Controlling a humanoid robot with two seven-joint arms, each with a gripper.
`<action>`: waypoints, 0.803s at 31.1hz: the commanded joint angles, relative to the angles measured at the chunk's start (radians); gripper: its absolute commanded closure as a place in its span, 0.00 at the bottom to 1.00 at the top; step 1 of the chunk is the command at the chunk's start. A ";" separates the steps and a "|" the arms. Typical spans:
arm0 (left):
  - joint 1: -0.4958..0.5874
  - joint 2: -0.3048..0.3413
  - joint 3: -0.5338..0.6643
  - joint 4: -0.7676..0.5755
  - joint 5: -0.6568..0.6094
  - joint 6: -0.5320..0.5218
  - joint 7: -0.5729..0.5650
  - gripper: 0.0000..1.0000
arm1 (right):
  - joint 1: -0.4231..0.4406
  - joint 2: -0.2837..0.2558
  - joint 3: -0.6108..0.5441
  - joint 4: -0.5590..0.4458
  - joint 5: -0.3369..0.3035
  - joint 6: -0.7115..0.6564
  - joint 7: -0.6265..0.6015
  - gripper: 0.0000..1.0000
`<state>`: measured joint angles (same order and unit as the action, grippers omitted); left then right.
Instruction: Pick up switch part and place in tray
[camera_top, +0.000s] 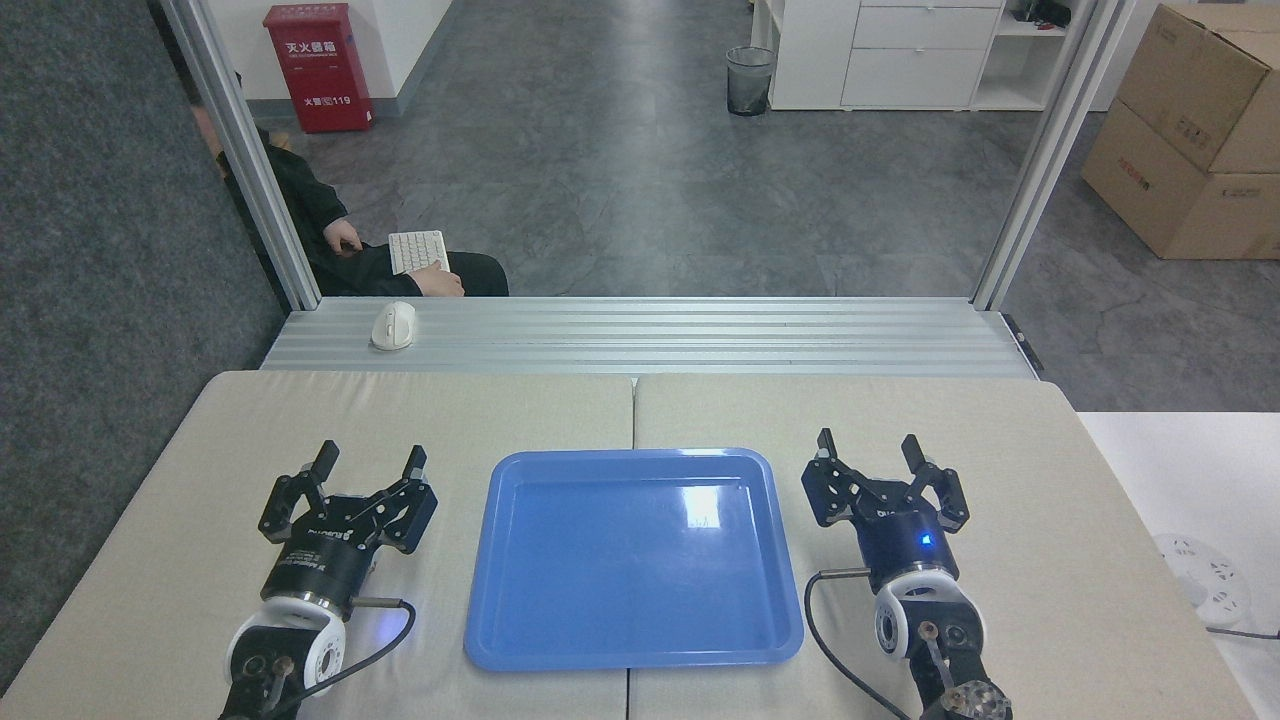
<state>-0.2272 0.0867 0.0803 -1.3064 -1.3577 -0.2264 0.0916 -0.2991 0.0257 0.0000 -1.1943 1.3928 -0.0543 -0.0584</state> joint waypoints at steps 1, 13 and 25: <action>0.000 -0.010 -0.004 0.004 0.002 -0.001 0.000 0.00 | 0.000 0.000 -0.001 -0.001 0.000 0.001 0.000 0.00; 0.002 -0.012 -0.007 0.010 0.000 -0.001 0.000 0.00 | 0.000 0.002 -0.003 0.001 -0.001 0.001 -0.001 0.00; 0.002 -0.012 -0.005 0.019 -0.006 0.002 0.000 0.00 | 0.000 0.002 -0.003 -0.001 -0.001 0.001 -0.008 0.00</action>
<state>-0.2256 0.0777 0.0762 -1.2955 -1.3598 -0.2264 0.0915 -0.2991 0.0273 0.0000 -1.1940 1.3921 -0.0542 -0.0650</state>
